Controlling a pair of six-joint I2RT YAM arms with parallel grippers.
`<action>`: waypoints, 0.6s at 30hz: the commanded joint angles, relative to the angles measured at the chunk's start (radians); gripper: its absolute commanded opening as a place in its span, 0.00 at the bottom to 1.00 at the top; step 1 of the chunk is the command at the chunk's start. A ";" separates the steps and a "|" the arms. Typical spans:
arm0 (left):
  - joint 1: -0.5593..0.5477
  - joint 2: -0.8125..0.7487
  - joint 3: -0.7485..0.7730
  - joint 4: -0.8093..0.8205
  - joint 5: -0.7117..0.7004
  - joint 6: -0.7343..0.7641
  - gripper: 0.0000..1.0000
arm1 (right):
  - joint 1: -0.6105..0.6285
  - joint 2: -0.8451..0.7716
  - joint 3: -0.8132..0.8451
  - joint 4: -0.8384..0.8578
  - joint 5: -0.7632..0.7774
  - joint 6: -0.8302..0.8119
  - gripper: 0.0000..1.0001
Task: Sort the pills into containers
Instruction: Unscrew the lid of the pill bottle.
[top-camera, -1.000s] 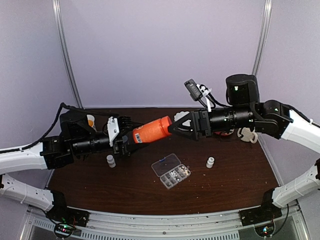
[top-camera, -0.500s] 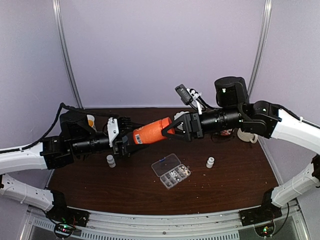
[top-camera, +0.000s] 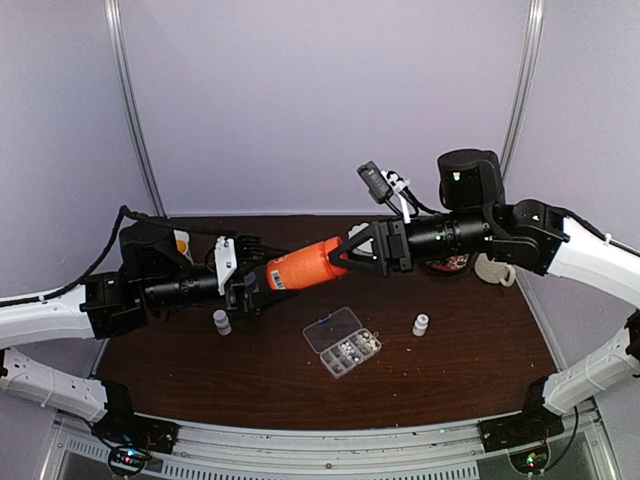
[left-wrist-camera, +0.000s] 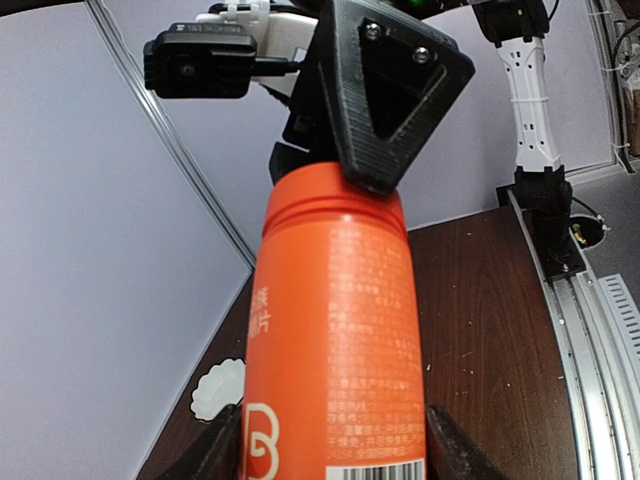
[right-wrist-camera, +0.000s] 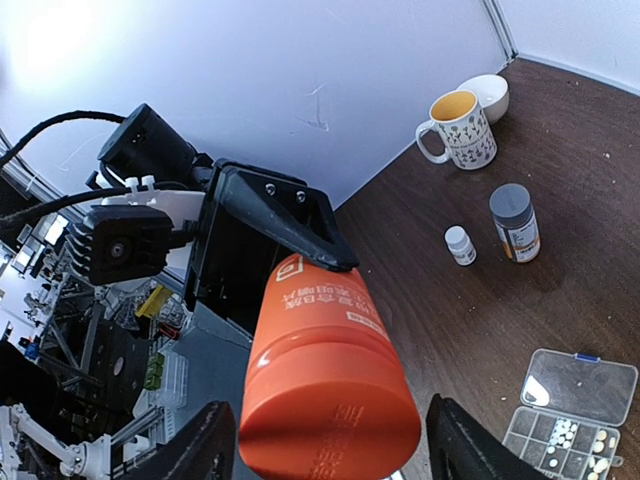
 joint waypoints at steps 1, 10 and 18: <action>-0.002 -0.019 0.022 0.038 0.019 0.000 0.00 | -0.007 -0.034 0.012 0.014 -0.008 -0.014 0.63; -0.003 -0.012 0.032 0.033 0.024 -0.001 0.00 | -0.008 -0.017 0.017 -0.006 -0.028 -0.030 0.68; -0.002 -0.011 0.037 0.029 0.021 -0.002 0.00 | -0.007 -0.017 0.024 -0.033 -0.013 -0.045 0.75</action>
